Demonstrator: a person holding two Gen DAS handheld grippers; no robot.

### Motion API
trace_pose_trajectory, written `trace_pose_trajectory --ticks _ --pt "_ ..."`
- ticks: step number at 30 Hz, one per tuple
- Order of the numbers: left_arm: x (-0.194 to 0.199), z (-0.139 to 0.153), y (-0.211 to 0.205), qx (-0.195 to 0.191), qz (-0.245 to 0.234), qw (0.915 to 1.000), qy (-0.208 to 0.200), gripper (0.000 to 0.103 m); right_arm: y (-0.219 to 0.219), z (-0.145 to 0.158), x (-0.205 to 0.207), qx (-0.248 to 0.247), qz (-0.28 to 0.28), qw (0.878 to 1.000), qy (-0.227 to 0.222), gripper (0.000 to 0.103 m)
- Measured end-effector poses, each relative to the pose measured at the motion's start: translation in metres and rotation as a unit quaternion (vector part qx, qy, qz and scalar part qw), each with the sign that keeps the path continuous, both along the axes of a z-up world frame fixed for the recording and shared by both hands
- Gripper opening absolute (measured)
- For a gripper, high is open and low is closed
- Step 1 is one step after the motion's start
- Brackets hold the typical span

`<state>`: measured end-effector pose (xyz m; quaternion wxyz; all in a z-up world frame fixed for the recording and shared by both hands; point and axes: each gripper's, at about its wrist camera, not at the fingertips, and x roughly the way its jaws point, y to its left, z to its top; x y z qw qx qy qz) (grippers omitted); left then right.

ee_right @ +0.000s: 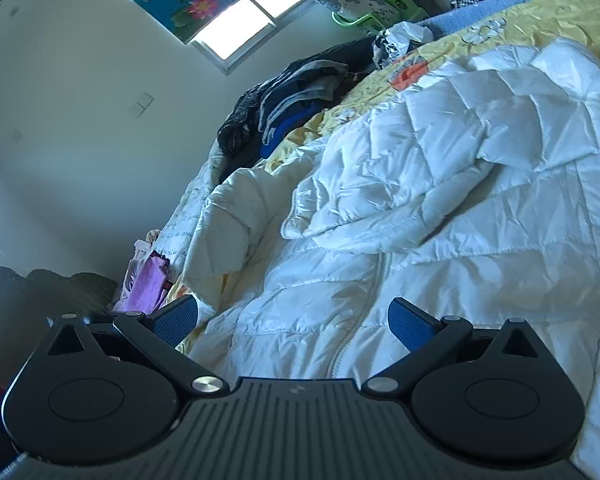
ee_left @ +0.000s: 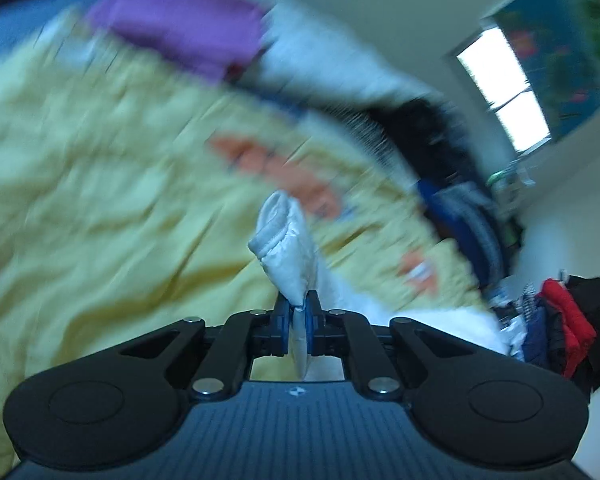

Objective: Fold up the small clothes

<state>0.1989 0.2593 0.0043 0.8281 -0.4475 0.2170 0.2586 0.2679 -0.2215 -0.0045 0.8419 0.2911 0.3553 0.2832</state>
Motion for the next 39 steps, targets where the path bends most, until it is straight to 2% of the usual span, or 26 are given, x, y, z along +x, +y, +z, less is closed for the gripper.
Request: trace_pose_trajectory --ticks 2,5,7,10,13,15,18,21,25,30,34,37,38,39 --pt "0.007 0.028 -0.015 0.052 -0.02 0.9978 -0.036 0.008 -0.004 -0.003 0.0 0.008 -0.003 1.0 0.004 0.103" --pt "0.023 0.065 -0.046 0.124 -0.062 0.9866 -0.087 0.008 -0.013 -0.01 0.002 0.027 -0.012 0.999 0.015 0.103" --pt "0.035 0.085 -0.073 0.159 -0.099 0.9744 -0.124 0.008 -0.021 -0.015 0.005 0.045 -0.024 0.998 0.026 0.103" --pt "0.052 0.102 -0.121 0.2 -0.164 0.9509 -0.169 0.008 -0.04 -0.021 0.006 0.091 -0.053 0.994 0.042 0.102" --pt "0.067 0.102 -0.182 0.237 -0.25 0.9172 -0.2 0.008 -0.063 -0.025 0.01 0.138 -0.081 0.986 0.052 0.102" --pt "0.075 0.089 -0.228 0.269 -0.314 0.8891 -0.197 0.008 -0.077 -0.029 0.015 0.17 -0.095 0.978 0.068 0.103" --pt "0.083 0.053 -0.286 0.293 -0.405 0.8526 -0.151 0.008 -0.095 -0.037 0.026 0.221 -0.105 0.965 0.093 0.103" --pt "0.08 0.017 -0.324 0.324 -0.459 0.8195 -0.112 0.008 -0.102 -0.049 0.039 0.256 -0.102 0.953 0.124 0.103" --pt "0.075 -0.001 -0.331 0.312 -0.487 0.8103 -0.094 0.008 -0.096 -0.057 0.056 0.233 -0.09 0.956 0.155 0.103" --pt "0.072 -0.003 -0.335 0.318 -0.508 0.7946 -0.095 0.008 -0.082 -0.047 0.076 0.222 -0.075 0.963 0.135 0.099" --pt "0.062 -0.003 -0.345 0.337 -0.52 0.7786 -0.099 0.008 -0.075 -0.037 0.103 0.215 -0.062 0.966 0.128 0.096" --pt "0.054 -0.006 -0.35 0.34 -0.527 0.773 -0.098 0.008 -0.063 -0.025 0.118 0.169 -0.054 0.977 0.122 0.083" --pt "0.054 -0.007 -0.351 0.342 -0.528 0.7715 -0.098 0.008 -0.058 -0.021 0.122 0.144 -0.052 0.981 0.117 0.068" --pt "0.052 -0.007 -0.351 0.346 -0.526 0.7703 -0.099 0.008 -0.054 -0.018 0.124 0.119 -0.051 0.985 0.118 0.042"
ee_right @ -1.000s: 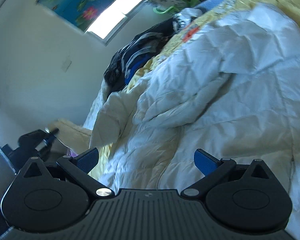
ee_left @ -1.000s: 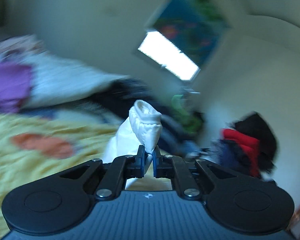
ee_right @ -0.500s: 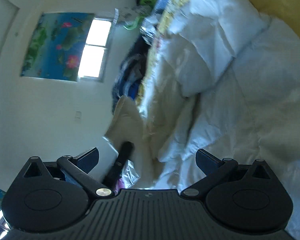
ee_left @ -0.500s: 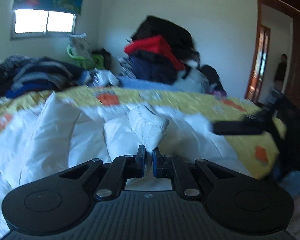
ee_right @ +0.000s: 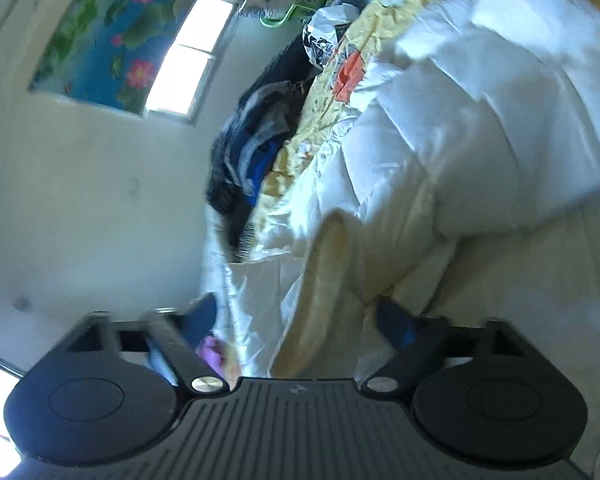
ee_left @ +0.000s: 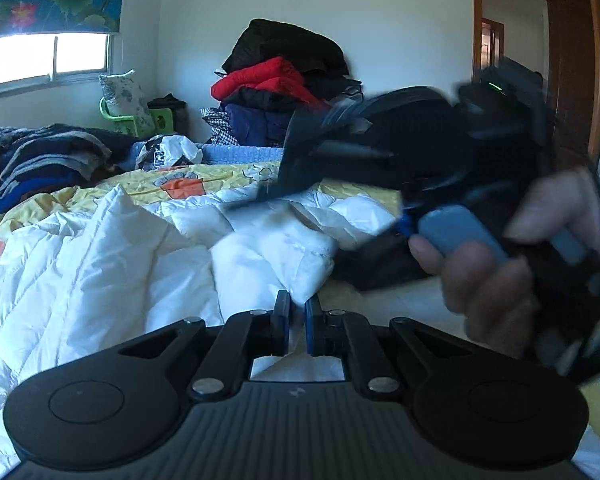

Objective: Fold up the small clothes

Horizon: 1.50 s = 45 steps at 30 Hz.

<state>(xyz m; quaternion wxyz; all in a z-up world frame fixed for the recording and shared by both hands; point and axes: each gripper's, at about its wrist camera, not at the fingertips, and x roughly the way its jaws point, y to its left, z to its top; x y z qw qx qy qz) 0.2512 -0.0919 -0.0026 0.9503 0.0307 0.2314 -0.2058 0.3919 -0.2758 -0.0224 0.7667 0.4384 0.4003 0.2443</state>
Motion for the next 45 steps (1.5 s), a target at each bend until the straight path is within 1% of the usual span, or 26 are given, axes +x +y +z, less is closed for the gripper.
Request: trace_pose_trajectory --ticks 1,2,5,8,9,10,11,12,13,16,18,20,22,24,25,27,29,30,32,33,34,36,37,38,42,45 --pt "0.0 -0.001 0.0 0.003 0.002 1.0 0.0 0.008 0.005 0.002 0.003 -0.027 0.004 1.0 0.004 0.029" --pt "0.002 -0.002 0.0 0.004 0.003 1.0 0.007 0.008 0.009 0.002 0.006 -0.051 0.008 0.999 0.005 0.019" --pt "0.005 -0.004 0.001 0.011 -0.004 0.9996 0.027 0.01 0.015 0.005 0.005 -0.087 0.019 0.996 -0.006 0.017" --pt "-0.003 -0.003 0.005 0.015 -0.035 0.9988 0.03 0.021 0.008 0.018 0.008 -0.082 0.016 0.996 -0.031 0.016" --pt "-0.007 -0.002 0.008 0.011 -0.044 0.9986 0.028 0.034 0.006 0.024 0.01 -0.077 0.017 0.996 -0.042 0.016" --pt "-0.013 0.0 0.012 0.005 -0.048 0.9985 0.025 0.054 0.003 0.033 0.014 -0.073 0.018 0.996 -0.055 0.016" --pt "-0.017 0.003 0.017 -0.001 -0.05 0.9985 0.02 0.065 -0.001 0.042 0.017 -0.071 0.018 0.995 -0.067 0.016" --pt "-0.022 0.007 0.023 -0.012 -0.048 0.9987 0.007 0.079 -0.003 0.05 0.021 -0.072 0.018 0.994 -0.078 0.016" --pt "-0.025 0.011 0.029 -0.021 -0.045 0.9987 -0.006 0.081 -0.007 0.061 0.025 -0.074 0.019 0.993 -0.093 0.016" --pt "-0.024 0.026 0.048 -0.048 -0.023 0.9983 -0.024 0.081 -0.022 0.086 0.037 -0.075 0.012 0.99 -0.121 0.016" --pt "-0.013 0.037 0.062 -0.063 0.006 0.9973 -0.036 0.081 -0.036 0.097 0.045 -0.066 0.007 0.989 -0.13 0.016" --pt "0.009 0.044 0.081 -0.086 0.046 0.9947 -0.033 0.081 -0.051 0.102 0.05 -0.064 -0.005 0.989 -0.133 0.016" --pt "0.036 0.048 0.102 -0.119 0.085 0.9892 -0.017 0.081 -0.066 0.1 0.051 -0.065 -0.022 0.989 -0.131 0.016" --pt "0.07 0.049 0.124 -0.154 0.124 0.9802 0.013 0.081 -0.081 0.091 0.051 -0.068 -0.039 0.99 -0.12 0.016" --pt "0.09 0.048 0.135 -0.172 0.141 0.9742 0.036 0.081 -0.089 0.084 0.05 -0.073 -0.047 0.99 -0.112 0.016" --pt "0.125 0.042 0.146 -0.185 0.146 0.9683 0.082 0.081 -0.104 0.062 0.05 -0.078 -0.062 0.991 -0.083 0.016" --pt "0.156 0.028 0.149 -0.168 0.143 0.9666 0.132 0.081 -0.115 0.036 0.051 -0.093 -0.073 0.992 -0.05 0.016" --pt "0.166 0.019 0.149 -0.15 0.154 0.9652 0.149 0.081 -0.119 0.022 0.051 -0.098 -0.079 0.991 -0.033 0.016" --pt "0.182 0.002 0.151 -0.112 0.177 0.9636 0.167 0.081 -0.126 0.0 0.051 -0.107 -0.091 0.99 -0.011 0.016" --pt "0.185 -0.005 0.152 -0.097 0.187 0.963 0.168 0.081 -0.128 -0.009 0.05 -0.105 -0.094 0.99 -0.002 0.016" --pt "0.187 -0.011 0.153 -0.091 0.19 0.9625 0.171 0.081 -0.129 -0.018 0.05 -0.105 -0.094 0.99 0.006 0.016" --pt "0.189 -0.021 0.155 -0.089 0.187 0.9623 0.176 0.081 -0.126 -0.03 0.051 -0.105 -0.09 0.99 0.014 0.015" --pt "0.188 -0.023 0.154 -0.084 0.187 0.9635 0.172 0.081 -0.123 -0.034 0.05 -0.107 -0.089 0.99 0.016 0.014" --pt "0.188 -0.026 0.152 -0.079 0.187 0.9647 0.168 0.081 -0.122 -0.037 0.051 -0.108 -0.088 0.99 0.017 0.011" --pt "0.194 -0.034 0.149 -0.064 0.184 0.9659 0.17 0.082 -0.121 -0.046 0.05 -0.102 -0.09 0.99 0.022 0.007" --pt "0.195 -0.038 0.147 -0.058 0.184 0.9662 0.171 0.082 -0.12 -0.05 0.05 -0.099 -0.09 0.991 0.023 0.008"
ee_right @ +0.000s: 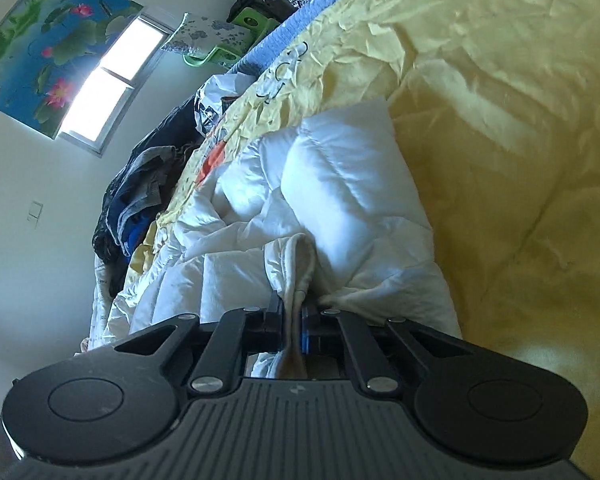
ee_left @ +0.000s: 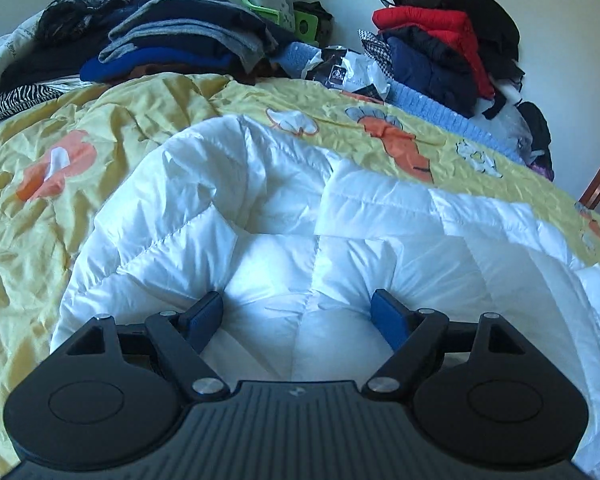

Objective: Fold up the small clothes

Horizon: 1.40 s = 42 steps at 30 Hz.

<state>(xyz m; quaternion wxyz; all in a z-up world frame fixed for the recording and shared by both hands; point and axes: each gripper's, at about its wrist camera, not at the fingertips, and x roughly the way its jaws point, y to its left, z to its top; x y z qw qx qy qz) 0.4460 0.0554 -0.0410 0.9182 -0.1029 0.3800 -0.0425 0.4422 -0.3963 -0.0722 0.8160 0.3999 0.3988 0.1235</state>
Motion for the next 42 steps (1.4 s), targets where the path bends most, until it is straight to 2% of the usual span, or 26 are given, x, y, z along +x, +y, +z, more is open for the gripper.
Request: trace_pose_trajectory --ticks 2,7,12,13,14,16,19,21,23,25,28,31,33,39,42 --pt "-0.001 -0.001 -0.001 0.004 0.0 1.0 -0.001 0.083 0.0 -0.003 0.002 -0.002 0.0 1.0 0.0 0.012" --pt "-0.001 0.0 -0.004 0.018 0.0 0.9998 -0.001 0.083 -0.001 -0.002 -0.002 0.006 -0.007 1.0 -0.009 0.015" --pt "-0.002 0.004 -0.002 0.019 0.001 0.9998 0.004 0.083 -0.009 0.011 -0.018 0.024 -0.042 0.998 -0.031 0.036" --pt "-0.003 0.005 -0.002 0.019 0.002 0.9998 0.005 0.083 -0.011 0.017 -0.022 0.019 -0.057 0.997 -0.039 0.038" --pt "-0.004 0.006 -0.002 0.022 0.005 0.9997 0.007 0.083 -0.011 0.025 -0.028 0.007 -0.071 0.996 -0.057 0.036" --pt "-0.008 0.012 -0.003 0.025 0.01 0.9996 0.006 0.082 -0.004 0.047 -0.035 -0.035 -0.081 0.992 -0.094 0.037" --pt "-0.019 0.025 -0.008 0.036 0.005 0.9993 -0.005 0.082 0.018 0.076 -0.038 -0.073 -0.052 0.986 -0.143 0.039" --pt "-0.03 0.034 -0.013 0.043 0.006 0.9989 -0.018 0.082 0.041 0.089 -0.035 -0.09 -0.005 0.983 -0.159 0.05" --pt "-0.044 0.044 -0.02 0.05 -0.001 0.9977 -0.045 0.082 0.066 0.094 -0.028 -0.13 0.04 0.977 -0.164 0.055" --pt "-0.061 0.052 -0.034 0.066 -0.019 0.9944 -0.08 0.082 0.085 0.092 -0.019 -0.165 0.065 0.971 -0.161 0.056" --pt "-0.076 0.049 -0.059 0.103 -0.07 0.9866 -0.105 0.082 0.104 0.078 0.001 -0.178 0.096 0.971 -0.124 0.056" --pt "-0.083 0.033 -0.083 0.14 -0.12 0.9778 -0.099 0.082 0.114 0.063 0.013 -0.216 0.106 0.965 -0.104 0.055" --pt "-0.082 0.02 -0.09 0.145 -0.14 0.9761 -0.079 0.082 0.116 0.054 0.018 -0.233 0.108 0.962 -0.091 0.056" --pt "-0.068 0.007 -0.087 0.123 -0.146 0.9805 -0.045 0.084 0.102 0.025 0.009 -0.208 0.109 0.968 -0.085 0.055" --pt "-0.067 0.003 -0.09 0.142 -0.144 0.9782 -0.048 0.085 0.106 0.024 0.008 -0.219 0.112 0.965 -0.087 0.055"
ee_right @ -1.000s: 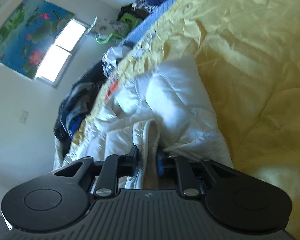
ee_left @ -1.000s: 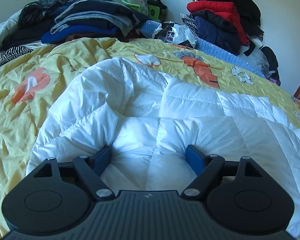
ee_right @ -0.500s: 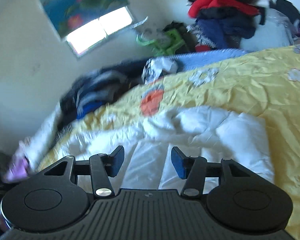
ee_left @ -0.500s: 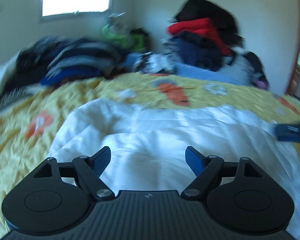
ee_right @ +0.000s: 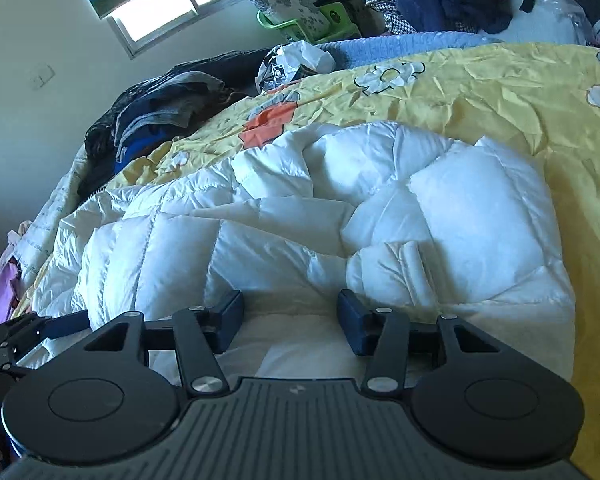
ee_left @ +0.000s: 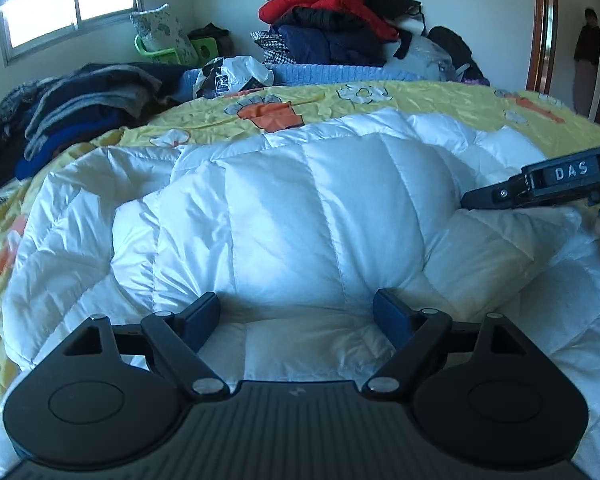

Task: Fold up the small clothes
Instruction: 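Release the jacket and reposition both tools over the folded bundle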

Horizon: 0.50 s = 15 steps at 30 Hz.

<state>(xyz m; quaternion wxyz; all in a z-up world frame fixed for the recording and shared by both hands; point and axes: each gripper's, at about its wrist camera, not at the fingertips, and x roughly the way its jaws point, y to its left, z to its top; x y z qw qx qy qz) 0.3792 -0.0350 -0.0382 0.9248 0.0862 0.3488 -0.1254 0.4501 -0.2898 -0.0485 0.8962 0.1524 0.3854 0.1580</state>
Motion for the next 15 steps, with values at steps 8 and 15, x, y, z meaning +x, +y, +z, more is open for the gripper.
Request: trace_pose_trajectory --ticks 8,15 --pt "-0.051 0.043 0.038 -0.044 0.028 0.9975 -0.048 0.085 -0.056 0.04 -0.055 0.123 -0.091 0.988 -0.038 0.07" --pt "-0.047 0.032 0.083 -0.086 0.139 0.9865 -0.007 0.085 -0.075 0.026 -0.058 0.101 -0.135 0.986 0.016 0.062"
